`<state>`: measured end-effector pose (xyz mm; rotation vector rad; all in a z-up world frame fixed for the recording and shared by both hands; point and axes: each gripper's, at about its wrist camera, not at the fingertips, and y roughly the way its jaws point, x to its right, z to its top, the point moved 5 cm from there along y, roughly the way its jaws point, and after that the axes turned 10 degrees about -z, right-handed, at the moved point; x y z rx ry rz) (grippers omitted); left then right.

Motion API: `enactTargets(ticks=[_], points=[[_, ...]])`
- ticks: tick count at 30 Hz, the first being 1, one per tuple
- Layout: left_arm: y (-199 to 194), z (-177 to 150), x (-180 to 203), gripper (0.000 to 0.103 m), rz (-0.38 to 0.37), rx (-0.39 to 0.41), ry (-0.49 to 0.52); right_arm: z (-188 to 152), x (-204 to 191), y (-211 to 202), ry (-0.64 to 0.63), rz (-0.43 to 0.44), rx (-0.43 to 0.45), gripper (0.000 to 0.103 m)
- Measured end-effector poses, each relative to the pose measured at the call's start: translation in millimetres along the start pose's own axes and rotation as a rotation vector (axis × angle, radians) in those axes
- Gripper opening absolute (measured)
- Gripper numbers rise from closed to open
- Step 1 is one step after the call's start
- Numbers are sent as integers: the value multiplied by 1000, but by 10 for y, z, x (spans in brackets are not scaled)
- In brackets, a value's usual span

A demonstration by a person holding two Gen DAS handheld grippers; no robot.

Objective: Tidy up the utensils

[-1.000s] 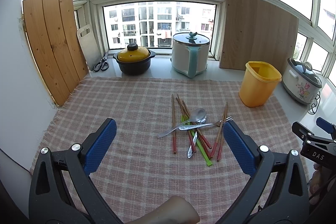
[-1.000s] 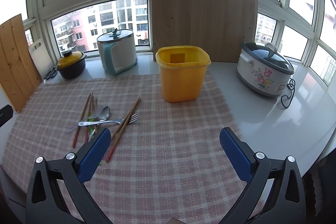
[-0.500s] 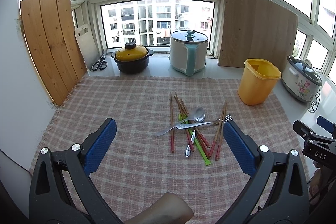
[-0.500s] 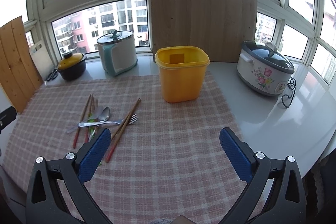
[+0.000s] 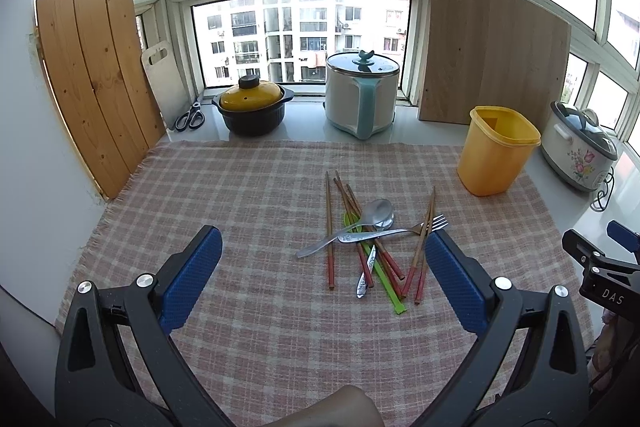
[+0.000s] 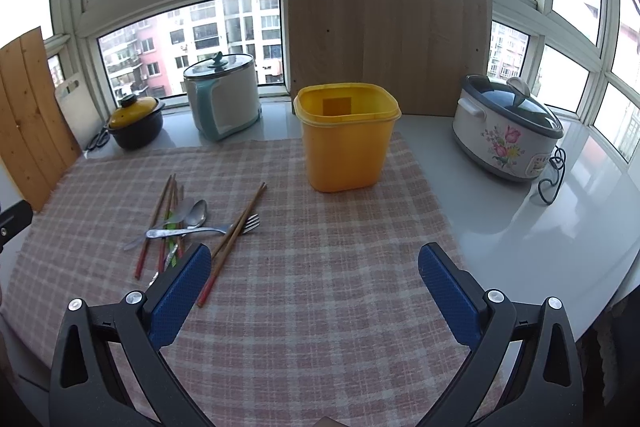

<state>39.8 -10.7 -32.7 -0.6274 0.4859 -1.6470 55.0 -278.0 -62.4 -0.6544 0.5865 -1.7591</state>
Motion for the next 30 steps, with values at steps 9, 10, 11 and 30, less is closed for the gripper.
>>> enactTargets(ticks=[9,10,11,30], points=[[287,-138,-245,103,-11,-67,-19,-61,-17,141,-41,17,51,102],[324,-158,-263,103,-3,-76,-9,-68,-28,172,-52,13,48,102],[362,-179,-286,103,12,-83,-1,-65,-43,222,-61,14,34,102],[1085,-503,-568,66,-88,-276,-20,-94,-371,940,-14,307,-230,79]])
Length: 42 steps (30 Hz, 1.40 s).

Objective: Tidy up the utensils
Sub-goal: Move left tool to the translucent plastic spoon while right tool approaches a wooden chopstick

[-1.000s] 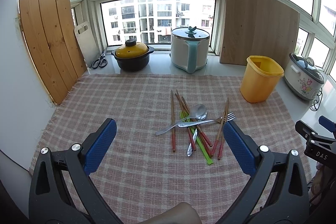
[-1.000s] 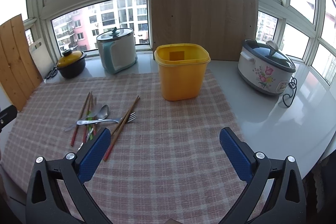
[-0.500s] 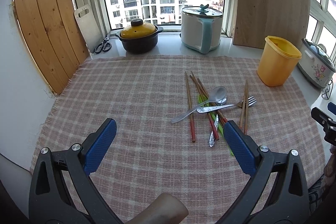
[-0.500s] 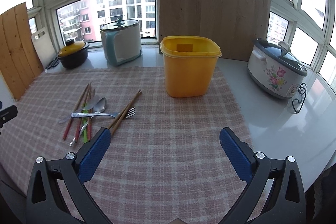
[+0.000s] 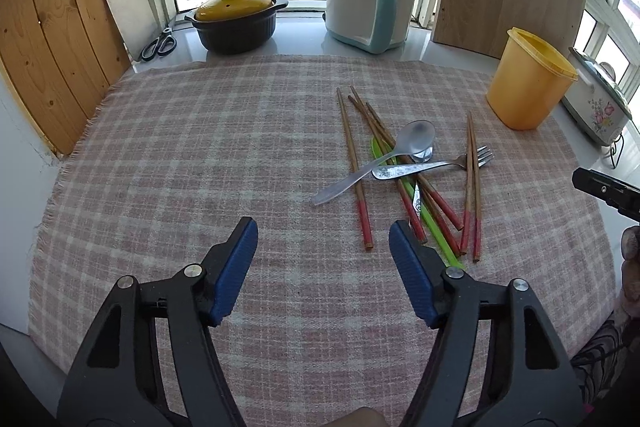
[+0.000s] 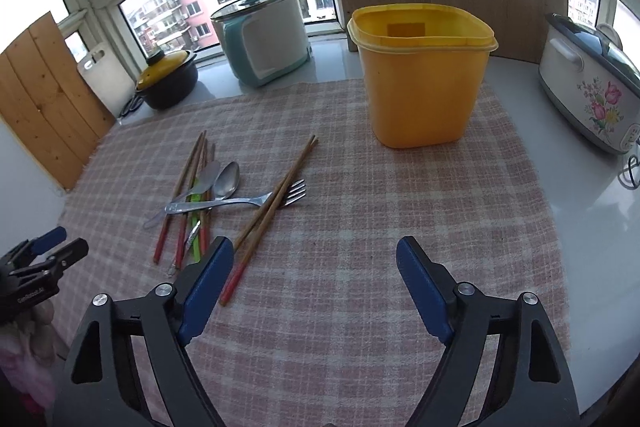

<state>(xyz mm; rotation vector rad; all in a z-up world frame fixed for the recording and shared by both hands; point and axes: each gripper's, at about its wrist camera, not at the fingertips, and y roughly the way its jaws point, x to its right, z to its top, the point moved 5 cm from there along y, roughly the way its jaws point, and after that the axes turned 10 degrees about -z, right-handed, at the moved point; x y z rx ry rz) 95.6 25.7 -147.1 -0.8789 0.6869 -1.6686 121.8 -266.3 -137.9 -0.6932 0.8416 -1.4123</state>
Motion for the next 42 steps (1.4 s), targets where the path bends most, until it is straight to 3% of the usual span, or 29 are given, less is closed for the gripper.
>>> enactTargets(ticks=[2,5,7,13,18,20,27,38,39,41,42], points=[[57,57,1,55,-48,-11,-15,-4,-15,68,8,32,-29,77],[148,182,-8,50,-122,-23,-36,-8,-46,168,8,64,-70,67],[220,276,0,45,-160,-35,-36,-9,-54,231,14,84,-94,65],[484,525,142,45,-212,-98,59,25,-119,419,40,137,-165,54],[728,601,226,45,-237,-160,113,33,-196,607,64,175,-229,39],[787,611,250,38,-237,-175,133,29,-232,689,76,193,-257,34],[1027,628,403,34,-250,-237,219,31,-360,944,98,230,-324,21],[1245,726,577,36,-277,-267,284,31,-376,1112,141,231,-358,19],[1258,730,590,40,-277,-269,293,37,-372,1123,143,230,-359,19],[1290,739,603,63,-270,-270,304,50,-368,1151,149,227,-362,19],[1301,745,611,64,-268,-266,310,57,-366,1165,154,226,-364,19]])
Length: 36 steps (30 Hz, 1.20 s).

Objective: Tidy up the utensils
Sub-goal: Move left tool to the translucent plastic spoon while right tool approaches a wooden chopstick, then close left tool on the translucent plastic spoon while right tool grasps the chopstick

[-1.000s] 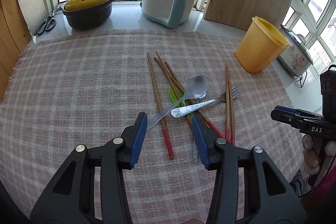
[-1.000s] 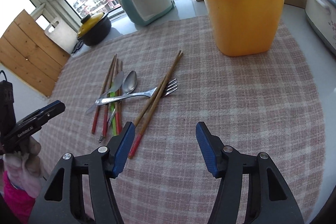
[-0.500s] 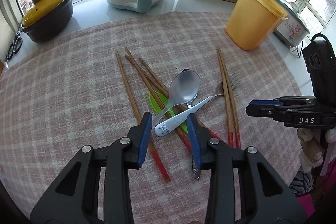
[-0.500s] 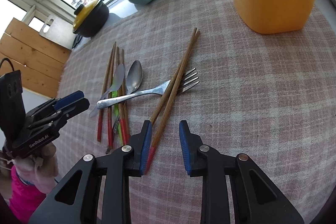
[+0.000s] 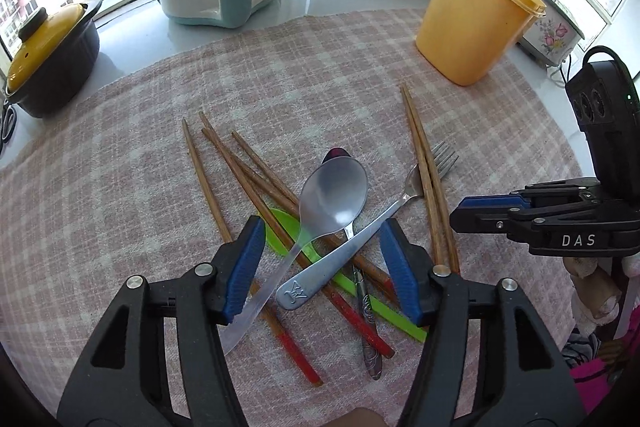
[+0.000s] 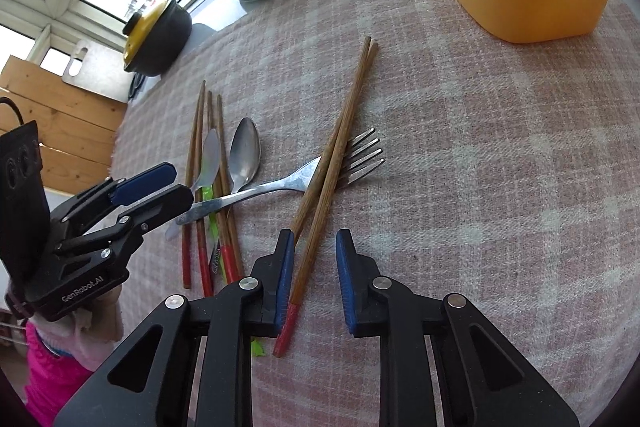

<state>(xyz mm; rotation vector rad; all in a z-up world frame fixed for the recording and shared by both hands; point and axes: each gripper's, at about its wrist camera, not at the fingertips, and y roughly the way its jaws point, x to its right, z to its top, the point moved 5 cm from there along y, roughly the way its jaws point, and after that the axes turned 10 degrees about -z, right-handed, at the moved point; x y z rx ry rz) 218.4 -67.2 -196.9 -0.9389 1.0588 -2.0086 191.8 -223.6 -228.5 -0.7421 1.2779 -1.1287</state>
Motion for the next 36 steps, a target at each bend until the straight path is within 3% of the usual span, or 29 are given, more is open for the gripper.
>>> enactTargets(ticks=[10,17,25,36], points=[[161,79,29,64,10,-24,40,40,25,76,23,-1,-14,19],[245,104,82,64,21,-36,85,85,7,118,25,-5,-20,11],[306,127,89,41,13,-52,82,56,-10,104,20,-4,-19,7],[242,158,37,40,6,-24,61,46,15,-46,0,-26,28,5]])
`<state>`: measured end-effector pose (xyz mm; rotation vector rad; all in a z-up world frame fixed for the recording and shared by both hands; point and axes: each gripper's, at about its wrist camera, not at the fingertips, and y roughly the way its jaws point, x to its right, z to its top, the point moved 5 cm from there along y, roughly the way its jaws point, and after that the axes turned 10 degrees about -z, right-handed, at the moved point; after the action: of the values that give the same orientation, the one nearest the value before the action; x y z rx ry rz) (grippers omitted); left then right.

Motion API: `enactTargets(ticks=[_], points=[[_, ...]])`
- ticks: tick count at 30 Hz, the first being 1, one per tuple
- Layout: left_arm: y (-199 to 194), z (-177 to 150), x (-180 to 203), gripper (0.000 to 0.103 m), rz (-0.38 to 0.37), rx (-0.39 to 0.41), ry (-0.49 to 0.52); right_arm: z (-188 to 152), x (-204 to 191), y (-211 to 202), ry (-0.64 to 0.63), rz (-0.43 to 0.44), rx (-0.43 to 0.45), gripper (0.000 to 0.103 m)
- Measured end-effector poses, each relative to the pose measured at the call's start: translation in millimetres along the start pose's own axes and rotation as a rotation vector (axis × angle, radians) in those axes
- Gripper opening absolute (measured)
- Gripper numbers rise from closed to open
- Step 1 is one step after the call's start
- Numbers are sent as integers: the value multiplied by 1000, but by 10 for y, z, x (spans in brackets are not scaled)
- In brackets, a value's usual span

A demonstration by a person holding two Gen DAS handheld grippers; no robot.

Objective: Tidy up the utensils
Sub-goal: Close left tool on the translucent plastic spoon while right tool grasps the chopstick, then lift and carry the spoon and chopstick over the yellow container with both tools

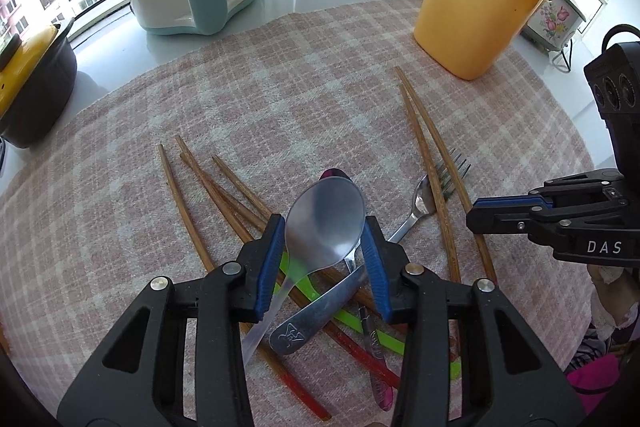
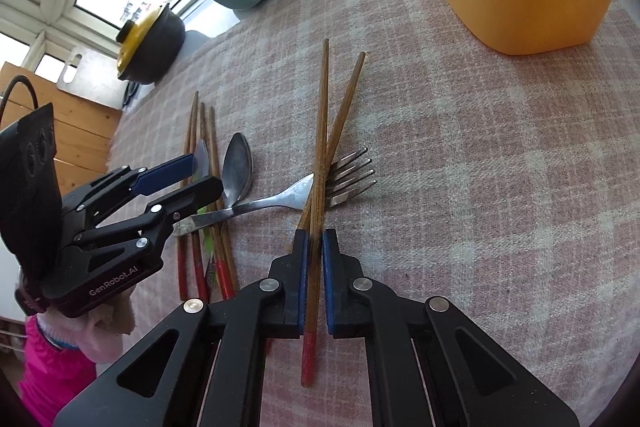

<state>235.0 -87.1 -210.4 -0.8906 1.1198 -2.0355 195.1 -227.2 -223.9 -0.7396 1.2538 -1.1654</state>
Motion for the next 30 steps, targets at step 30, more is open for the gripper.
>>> enactTargets(ticks=[30], points=[[-1152,315,163,39,-19,275,-7,86,-181,-1019,-147,-92,299,5]])
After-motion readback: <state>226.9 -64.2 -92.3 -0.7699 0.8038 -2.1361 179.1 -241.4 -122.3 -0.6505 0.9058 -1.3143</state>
